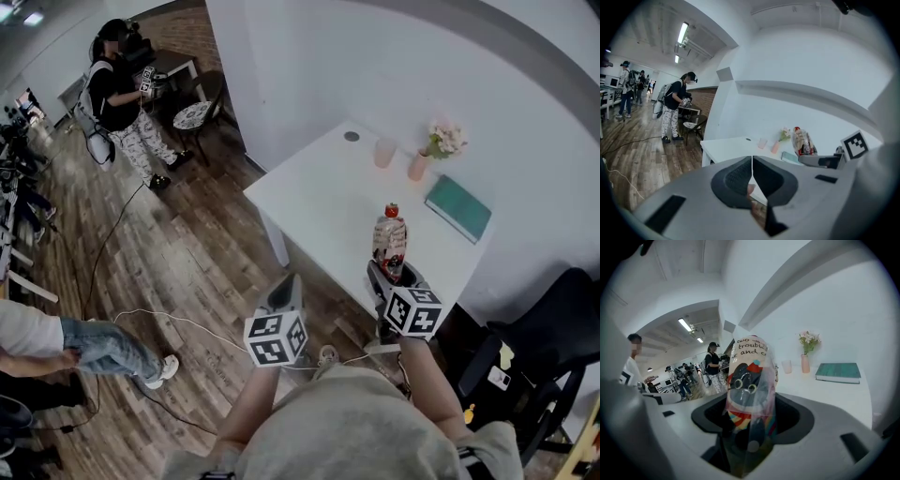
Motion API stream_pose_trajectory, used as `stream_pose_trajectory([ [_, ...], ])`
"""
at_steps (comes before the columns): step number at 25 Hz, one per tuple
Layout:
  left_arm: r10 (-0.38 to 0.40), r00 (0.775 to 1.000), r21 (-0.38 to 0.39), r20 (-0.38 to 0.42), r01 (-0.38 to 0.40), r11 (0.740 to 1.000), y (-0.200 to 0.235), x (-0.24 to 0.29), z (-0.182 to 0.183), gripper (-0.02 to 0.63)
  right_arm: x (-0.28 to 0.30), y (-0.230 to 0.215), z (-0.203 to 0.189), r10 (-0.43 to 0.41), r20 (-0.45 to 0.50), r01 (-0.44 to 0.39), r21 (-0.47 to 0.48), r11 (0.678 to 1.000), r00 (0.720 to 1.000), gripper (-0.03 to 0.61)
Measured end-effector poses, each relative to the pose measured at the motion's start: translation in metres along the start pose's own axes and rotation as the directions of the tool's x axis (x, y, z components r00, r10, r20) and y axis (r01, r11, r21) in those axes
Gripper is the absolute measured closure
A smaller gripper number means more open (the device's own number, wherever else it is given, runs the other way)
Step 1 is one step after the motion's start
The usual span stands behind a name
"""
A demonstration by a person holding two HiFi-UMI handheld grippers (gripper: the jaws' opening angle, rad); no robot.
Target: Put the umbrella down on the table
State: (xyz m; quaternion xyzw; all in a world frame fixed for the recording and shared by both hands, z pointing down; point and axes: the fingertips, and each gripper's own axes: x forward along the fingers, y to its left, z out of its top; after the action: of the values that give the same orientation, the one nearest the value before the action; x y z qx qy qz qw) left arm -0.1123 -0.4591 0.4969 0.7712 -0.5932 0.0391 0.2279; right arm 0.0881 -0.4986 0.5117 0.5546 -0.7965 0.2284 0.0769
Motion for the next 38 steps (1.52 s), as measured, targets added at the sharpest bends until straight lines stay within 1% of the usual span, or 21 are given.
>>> stream_pose_trajectory([
  [10, 0.026, 0.999, -0.003, -0.031, -0.026, 1.000, 0.009, 0.046, 0.003, 0.603, 0.065, -0.041, -0.010, -0.025, -0.101, 0.025, -0.001, 1.000, 0.995, 0.307],
  [22, 0.020, 0.998, 0.011, -0.067, -0.019, 1.000, 0.006, 0.095, 0.004, 0.603, 0.124, -0.094, -0.037, -0.085, -0.235, 0.087, -0.002, 0.996, 0.968, 0.307],
  [29, 0.013, 0.996, 0.018, -0.086, -0.011, 1.000, 0.001, 0.117, 0.002, 0.603, 0.149, -0.122, -0.059, -0.122, -0.320, 0.124, -0.012, 0.992, 0.940, 0.307],
  [38, 0.005, 0.994, 0.030, -0.114, -0.002, 1.000, -0.010, 0.141, -0.003, 0.603, 0.169, -0.152, -0.087, -0.160, -0.426, 0.172, -0.010, 0.985, 0.890, 0.307],
])
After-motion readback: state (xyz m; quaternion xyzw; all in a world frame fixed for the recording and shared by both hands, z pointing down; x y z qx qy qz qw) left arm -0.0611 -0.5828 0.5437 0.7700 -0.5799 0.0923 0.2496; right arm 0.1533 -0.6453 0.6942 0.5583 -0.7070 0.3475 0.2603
